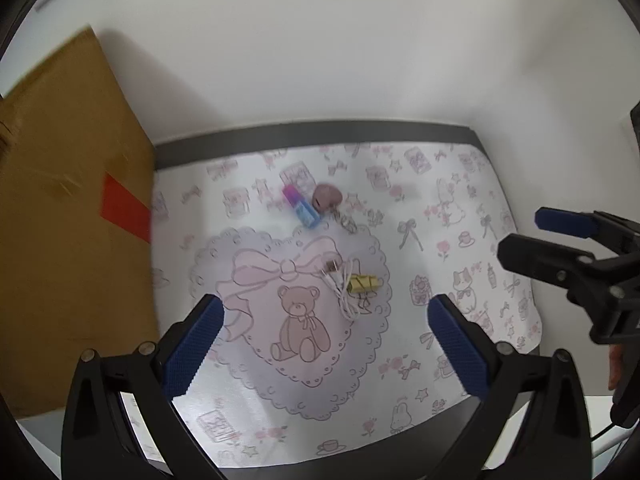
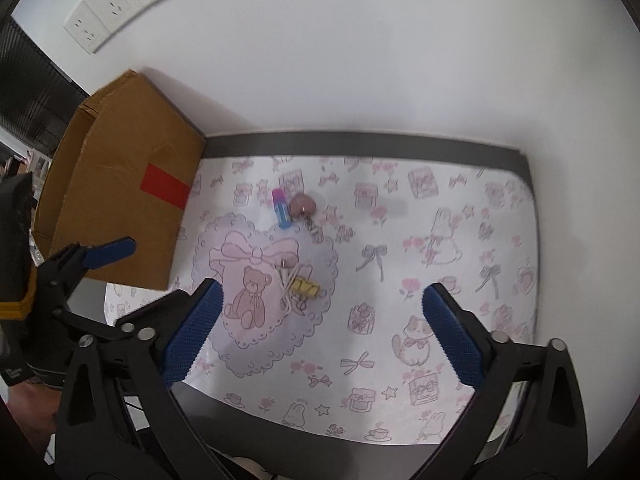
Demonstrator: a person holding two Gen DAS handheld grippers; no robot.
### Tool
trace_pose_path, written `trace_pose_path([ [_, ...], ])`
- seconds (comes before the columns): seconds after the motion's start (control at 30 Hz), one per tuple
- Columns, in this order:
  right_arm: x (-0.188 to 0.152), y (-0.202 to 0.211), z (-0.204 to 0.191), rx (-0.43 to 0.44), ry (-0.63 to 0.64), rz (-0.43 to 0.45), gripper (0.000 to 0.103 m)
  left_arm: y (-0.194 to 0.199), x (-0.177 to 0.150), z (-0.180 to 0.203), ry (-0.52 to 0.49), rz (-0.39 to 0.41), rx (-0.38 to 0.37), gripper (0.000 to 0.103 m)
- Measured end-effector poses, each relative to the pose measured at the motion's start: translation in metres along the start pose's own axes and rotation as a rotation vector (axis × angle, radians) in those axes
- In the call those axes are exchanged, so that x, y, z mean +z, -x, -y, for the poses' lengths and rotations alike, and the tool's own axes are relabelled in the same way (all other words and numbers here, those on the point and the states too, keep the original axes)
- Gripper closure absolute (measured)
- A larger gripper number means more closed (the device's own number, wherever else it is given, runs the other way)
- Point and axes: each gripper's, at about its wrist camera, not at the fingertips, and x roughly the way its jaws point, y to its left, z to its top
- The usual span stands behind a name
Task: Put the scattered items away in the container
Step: 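Grasp the white cable with the left tool while the right tool grasps the yellow binder clip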
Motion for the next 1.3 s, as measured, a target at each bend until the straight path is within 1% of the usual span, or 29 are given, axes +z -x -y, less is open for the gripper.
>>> trace_pose_path([
  [0.03,-0.002,-0.006,0.002,0.006,-0.002,-0.011,0.007,-0.007,-0.001,0.000,0.005,-0.010,0.000,0.004],
  [0.1,-0.005,-0.017,0.004,0.012,-0.003,-0.036,0.012,-0.022,-0.004,-0.001,0.012,-0.046,0.003,0.018],
  [0.13,-0.007,-0.024,0.005,0.019,-0.001,-0.051,0.013,-0.030,-0.005,-0.001,0.018,-0.066,0.004,0.020],
  [0.23,-0.013,-0.042,0.009,0.035,-0.001,-0.096,0.021,-0.049,-0.008,-0.001,0.029,-0.109,-0.004,0.021],
  [0.37,-0.019,-0.065,0.011,0.065,-0.011,-0.150,0.031,-0.064,-0.010,0.001,0.022,-0.137,-0.011,0.021],
  [0.43,-0.021,-0.073,0.011,0.076,-0.010,-0.166,0.035,-0.072,-0.010,0.002,0.024,-0.153,-0.019,0.026],
  [0.47,-0.021,-0.078,0.011,0.084,-0.012,-0.177,0.038,-0.076,-0.011,0.002,0.028,-0.164,-0.023,0.031],
  [0.5,-0.021,-0.082,0.011,0.091,-0.013,-0.184,0.041,-0.080,-0.012,0.001,0.033,-0.177,-0.030,0.034],
  [0.57,-0.023,-0.092,0.011,0.107,-0.012,-0.207,0.046,-0.087,-0.012,0.000,0.041,-0.195,-0.037,0.035],
  [0.63,-0.024,-0.102,0.013,0.115,-0.012,-0.229,0.050,-0.094,-0.013,0.000,0.045,-0.210,-0.041,0.040],
  [0.7,-0.026,-0.110,0.015,0.131,-0.024,-0.249,0.061,-0.100,-0.014,0.000,0.047,-0.227,-0.052,0.043],
  [0.73,-0.027,-0.114,0.017,0.145,-0.035,-0.260,0.064,-0.103,-0.014,0.001,0.053,-0.234,-0.056,0.043],
  [0.77,-0.027,-0.118,0.019,0.157,-0.048,-0.271,0.068,-0.106,-0.014,0.001,0.054,-0.240,-0.061,0.046],
  [0.9,-0.028,-0.128,0.022,0.184,-0.071,-0.289,0.076,-0.117,-0.013,0.000,0.061,-0.269,-0.070,0.057],
  [1.07,-0.028,-0.144,0.029,0.280,-0.155,-0.312,0.076,-0.124,-0.011,0.000,0.080,-0.286,-0.094,0.061],
  [1.13,-0.028,-0.149,0.030,0.306,-0.188,-0.313,0.076,-0.127,-0.010,0.000,0.084,-0.290,-0.107,0.064],
  [1.2,-0.029,-0.156,0.032,0.338,-0.221,-0.326,0.076,-0.131,-0.009,0.000,0.087,-0.299,-0.114,0.070],
  [1.3,-0.030,-0.164,0.032,0.361,-0.247,-0.339,0.076,-0.135,-0.010,0.002,0.090,-0.313,-0.119,0.076],
])
